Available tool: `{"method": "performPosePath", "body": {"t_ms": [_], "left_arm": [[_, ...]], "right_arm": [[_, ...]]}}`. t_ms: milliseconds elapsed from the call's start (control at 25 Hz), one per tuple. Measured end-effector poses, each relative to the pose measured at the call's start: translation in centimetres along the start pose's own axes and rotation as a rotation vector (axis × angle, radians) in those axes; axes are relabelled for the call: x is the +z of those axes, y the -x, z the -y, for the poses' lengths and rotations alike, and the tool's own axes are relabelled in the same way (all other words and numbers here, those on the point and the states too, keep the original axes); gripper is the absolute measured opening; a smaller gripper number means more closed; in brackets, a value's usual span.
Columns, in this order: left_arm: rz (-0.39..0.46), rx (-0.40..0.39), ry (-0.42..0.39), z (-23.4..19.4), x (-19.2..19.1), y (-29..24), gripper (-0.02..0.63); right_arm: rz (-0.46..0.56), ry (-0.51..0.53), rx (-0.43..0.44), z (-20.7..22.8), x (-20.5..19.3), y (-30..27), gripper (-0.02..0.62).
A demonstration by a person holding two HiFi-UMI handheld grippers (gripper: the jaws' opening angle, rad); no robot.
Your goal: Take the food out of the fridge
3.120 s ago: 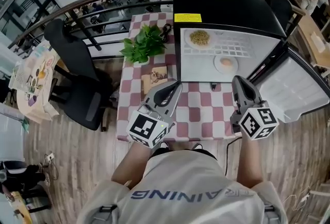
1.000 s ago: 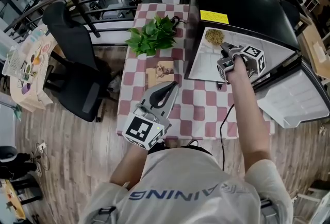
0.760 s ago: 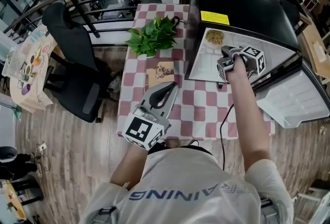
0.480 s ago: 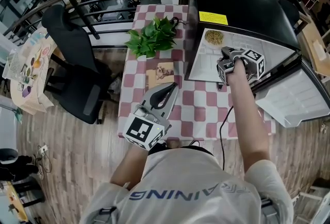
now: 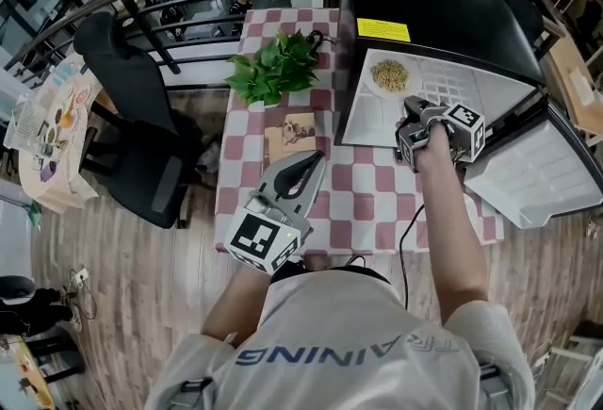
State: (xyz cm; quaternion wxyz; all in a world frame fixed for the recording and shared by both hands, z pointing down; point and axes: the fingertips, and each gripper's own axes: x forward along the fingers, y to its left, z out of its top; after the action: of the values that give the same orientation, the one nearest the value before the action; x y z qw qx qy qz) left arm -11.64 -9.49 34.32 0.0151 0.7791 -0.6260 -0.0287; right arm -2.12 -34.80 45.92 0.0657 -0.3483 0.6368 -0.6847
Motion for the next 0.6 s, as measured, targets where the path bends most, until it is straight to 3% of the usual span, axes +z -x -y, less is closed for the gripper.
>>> {"method": "performPosePath", "body": {"t_ms": [360, 440, 600], "left_arm": [[-0.011, -0.009, -0.001, 0.4, -0.2, -0.2, 0.008], [-0.012, -0.007, 0.0, 0.4, -0.3, -0.1, 0.008], [-0.018, 0.003, 0.003, 0.3, -0.4, 0.1, 0.008]], "right_arm": [[-0.037, 0.036, 0.028, 0.3, -1.0, 0.0, 0.041], [-0.041, 0.029, 0.048, 0.2, -1.1, -0.4, 0.075], [-0.042, -0.031, 0.076, 0.3, -1.1, -1.1, 0.075]]}}
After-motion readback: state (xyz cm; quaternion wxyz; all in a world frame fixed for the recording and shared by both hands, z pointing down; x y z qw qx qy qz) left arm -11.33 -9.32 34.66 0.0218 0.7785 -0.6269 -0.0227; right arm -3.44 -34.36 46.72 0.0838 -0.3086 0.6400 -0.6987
